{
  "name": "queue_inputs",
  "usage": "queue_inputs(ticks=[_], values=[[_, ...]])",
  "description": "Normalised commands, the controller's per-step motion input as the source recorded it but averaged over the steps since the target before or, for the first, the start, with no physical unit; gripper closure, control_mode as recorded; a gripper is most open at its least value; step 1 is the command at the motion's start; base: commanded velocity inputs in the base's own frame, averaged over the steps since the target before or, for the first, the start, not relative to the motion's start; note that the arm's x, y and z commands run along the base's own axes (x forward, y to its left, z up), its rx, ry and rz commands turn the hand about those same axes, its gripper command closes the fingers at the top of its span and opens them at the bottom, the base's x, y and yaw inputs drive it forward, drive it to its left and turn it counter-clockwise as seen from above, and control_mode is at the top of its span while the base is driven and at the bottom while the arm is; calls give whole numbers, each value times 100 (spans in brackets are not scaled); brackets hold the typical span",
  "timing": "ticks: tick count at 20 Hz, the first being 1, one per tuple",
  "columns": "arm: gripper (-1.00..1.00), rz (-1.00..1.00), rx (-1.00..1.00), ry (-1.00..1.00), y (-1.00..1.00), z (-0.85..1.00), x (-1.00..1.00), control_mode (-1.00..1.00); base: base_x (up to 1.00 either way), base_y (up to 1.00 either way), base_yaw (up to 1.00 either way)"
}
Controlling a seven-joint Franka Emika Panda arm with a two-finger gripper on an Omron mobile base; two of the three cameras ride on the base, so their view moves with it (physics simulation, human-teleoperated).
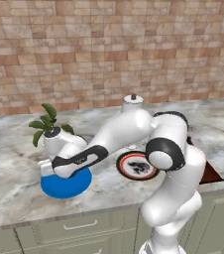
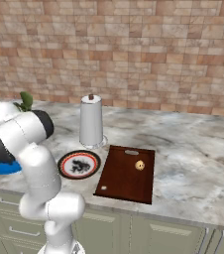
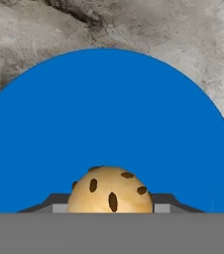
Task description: Move the dessert items from the plate to the tray.
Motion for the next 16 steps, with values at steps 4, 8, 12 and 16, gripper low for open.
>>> queue_inputs(ticks=[4, 8, 12, 16], values=[[100, 0, 15, -6, -68, 65, -18, -100, 0, 0, 0], [100, -1, 8, -2, -96, 26, -4, -100, 0, 0, 0], [100, -2, 2, 0, -100, 0, 0, -100, 0, 0, 0], [100, -4, 0, 0, -100, 0, 22, -100, 0, 0, 0]])
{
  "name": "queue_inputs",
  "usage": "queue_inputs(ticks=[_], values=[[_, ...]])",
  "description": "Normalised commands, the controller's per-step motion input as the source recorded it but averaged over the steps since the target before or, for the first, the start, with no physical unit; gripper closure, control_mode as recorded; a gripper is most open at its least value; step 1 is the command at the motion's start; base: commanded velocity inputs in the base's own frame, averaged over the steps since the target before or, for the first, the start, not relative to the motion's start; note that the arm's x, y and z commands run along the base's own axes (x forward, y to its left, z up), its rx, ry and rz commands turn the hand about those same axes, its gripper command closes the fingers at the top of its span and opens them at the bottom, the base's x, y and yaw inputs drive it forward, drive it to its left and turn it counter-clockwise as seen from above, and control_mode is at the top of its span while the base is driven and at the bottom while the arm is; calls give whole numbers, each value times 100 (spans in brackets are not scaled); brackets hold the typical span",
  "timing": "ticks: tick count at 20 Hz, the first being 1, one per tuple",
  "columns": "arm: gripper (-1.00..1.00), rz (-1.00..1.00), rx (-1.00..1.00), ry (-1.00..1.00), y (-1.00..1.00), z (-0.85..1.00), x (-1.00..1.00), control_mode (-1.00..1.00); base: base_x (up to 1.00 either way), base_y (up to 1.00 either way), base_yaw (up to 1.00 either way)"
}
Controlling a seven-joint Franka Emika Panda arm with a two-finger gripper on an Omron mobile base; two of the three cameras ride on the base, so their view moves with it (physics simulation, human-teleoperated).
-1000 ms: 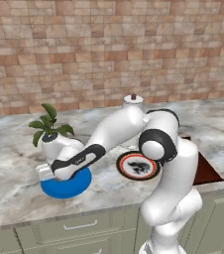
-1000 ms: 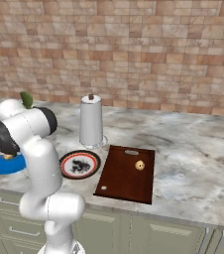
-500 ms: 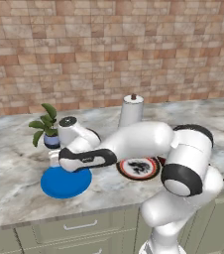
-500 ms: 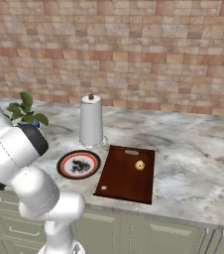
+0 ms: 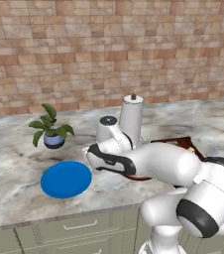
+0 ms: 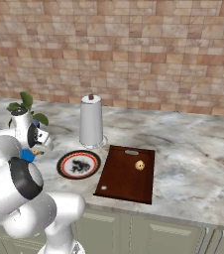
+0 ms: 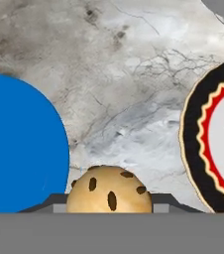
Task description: Move the dessert items from the plate to the tray.
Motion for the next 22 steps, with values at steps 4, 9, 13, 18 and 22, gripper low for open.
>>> queue_inputs(ticks=[4, 9, 13, 18, 22], values=[[100, -11, 0, 0, -100, 6, 43, -100, 0, 0, 0], [100, -11, 5, 0, -100, 15, 45, -100, 0, 0, 0], [100, -5, 7, 0, -100, 11, 30, -100, 0, 0, 0], [100, -9, 2, 0, -100, 17, 0, -100, 0, 0, 0], [100, -13, 0, 0, -100, 3, 0, -100, 0, 0, 0]])
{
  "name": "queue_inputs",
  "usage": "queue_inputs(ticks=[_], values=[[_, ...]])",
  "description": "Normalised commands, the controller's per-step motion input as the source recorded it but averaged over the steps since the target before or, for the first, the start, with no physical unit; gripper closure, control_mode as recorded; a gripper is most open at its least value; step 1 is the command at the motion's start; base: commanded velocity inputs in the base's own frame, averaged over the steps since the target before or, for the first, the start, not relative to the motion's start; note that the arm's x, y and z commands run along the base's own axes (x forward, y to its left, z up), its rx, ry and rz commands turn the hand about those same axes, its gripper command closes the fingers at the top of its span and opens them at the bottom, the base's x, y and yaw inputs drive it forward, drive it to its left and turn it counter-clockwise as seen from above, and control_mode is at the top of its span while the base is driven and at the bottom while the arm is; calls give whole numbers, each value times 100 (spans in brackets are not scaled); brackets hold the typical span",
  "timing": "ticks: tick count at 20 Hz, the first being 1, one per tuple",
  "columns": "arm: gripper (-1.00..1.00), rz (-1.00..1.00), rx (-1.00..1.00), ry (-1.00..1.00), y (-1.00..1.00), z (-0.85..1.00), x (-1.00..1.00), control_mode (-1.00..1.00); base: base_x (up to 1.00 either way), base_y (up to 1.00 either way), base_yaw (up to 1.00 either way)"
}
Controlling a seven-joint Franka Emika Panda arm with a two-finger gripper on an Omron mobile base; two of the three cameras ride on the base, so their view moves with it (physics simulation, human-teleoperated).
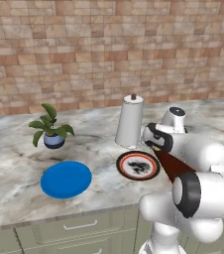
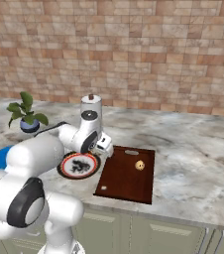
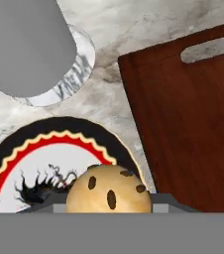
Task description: Move the dessert items from the plate to the tray.
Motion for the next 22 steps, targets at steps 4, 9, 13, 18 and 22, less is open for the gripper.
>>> queue_inputs(ticks=[4, 9, 13, 18, 22], values=[[100, -19, 0, 0, -100, 0, -11, -100, 0, 0, 0], [100, -18, 0, 11, -77, -35, -5, -100, 0, 0, 0], [100, -10, 0, 18, -7, -67, -1, -100, 0, 0, 0], [100, -2, 2, 5, 0, -41, -2, -100, 0, 0, 0], [100, 0, 3, 0, 0, -24, -2, -100, 0, 0, 0]])
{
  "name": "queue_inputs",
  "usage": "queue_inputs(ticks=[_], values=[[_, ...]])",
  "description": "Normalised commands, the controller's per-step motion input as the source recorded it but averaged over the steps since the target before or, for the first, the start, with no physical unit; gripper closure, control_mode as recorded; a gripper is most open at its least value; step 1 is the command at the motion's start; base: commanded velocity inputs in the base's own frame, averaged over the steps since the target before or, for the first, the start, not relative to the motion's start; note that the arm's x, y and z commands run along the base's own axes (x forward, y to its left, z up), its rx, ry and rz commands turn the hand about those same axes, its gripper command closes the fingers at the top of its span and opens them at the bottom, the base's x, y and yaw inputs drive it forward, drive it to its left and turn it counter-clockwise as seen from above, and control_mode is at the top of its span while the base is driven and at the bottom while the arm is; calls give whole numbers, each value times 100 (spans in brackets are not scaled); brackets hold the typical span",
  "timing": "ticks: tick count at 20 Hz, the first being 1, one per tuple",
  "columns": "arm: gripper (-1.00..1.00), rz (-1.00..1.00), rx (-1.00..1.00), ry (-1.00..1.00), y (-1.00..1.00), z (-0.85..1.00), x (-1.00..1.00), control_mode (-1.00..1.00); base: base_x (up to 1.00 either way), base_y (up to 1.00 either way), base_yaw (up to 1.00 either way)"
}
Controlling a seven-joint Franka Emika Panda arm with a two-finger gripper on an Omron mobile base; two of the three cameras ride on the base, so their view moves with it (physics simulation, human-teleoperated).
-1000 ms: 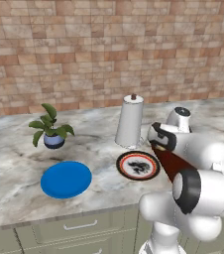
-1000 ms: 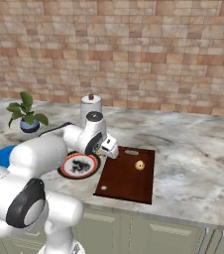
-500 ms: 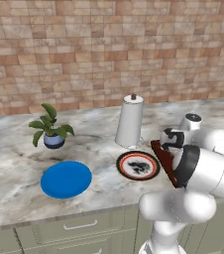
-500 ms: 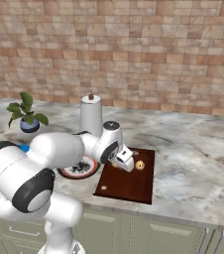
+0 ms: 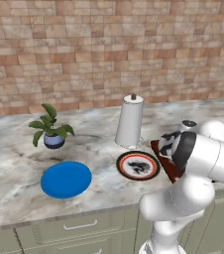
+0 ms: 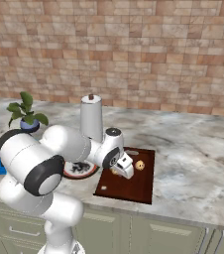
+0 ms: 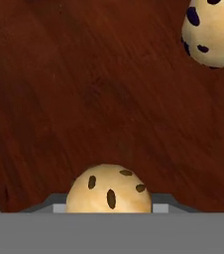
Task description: Move the dessert items from the plate to the tray.
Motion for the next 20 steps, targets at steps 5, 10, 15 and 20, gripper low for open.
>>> queue_inputs(ticks=[5, 10, 15, 20], values=[[-100, 0, 2, 0, 0, -17, 0, -100, 0, 0, 0], [-100, 0, 0, 0, 0, 0, 0, -100, 0, 0, 0], [-100, -1, 1, -1, -9, 14, -10, -100, 0, 0, 0], [-100, -9, 14, -2, -14, 90, -41, -100, 0, 0, 0]])
